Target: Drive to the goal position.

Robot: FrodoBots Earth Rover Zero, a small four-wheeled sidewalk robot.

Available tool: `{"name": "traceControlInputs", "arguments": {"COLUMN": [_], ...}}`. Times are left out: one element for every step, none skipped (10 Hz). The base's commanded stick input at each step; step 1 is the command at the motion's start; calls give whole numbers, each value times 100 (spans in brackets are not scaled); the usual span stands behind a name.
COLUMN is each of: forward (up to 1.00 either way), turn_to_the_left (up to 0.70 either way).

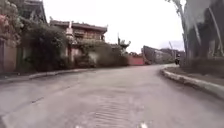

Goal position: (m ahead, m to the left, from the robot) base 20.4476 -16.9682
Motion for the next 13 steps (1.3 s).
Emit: {"name": "traceControlInputs", "arguments": {"forward": [100, 100, 100, 100, 100, 100, 100, 100, 100, 100, 100, 100, 100], "turn_to_the_left": [-27, -12, 0, 0, 0, 0, 0, 0, 0, 0, 0, 0, 0]}}
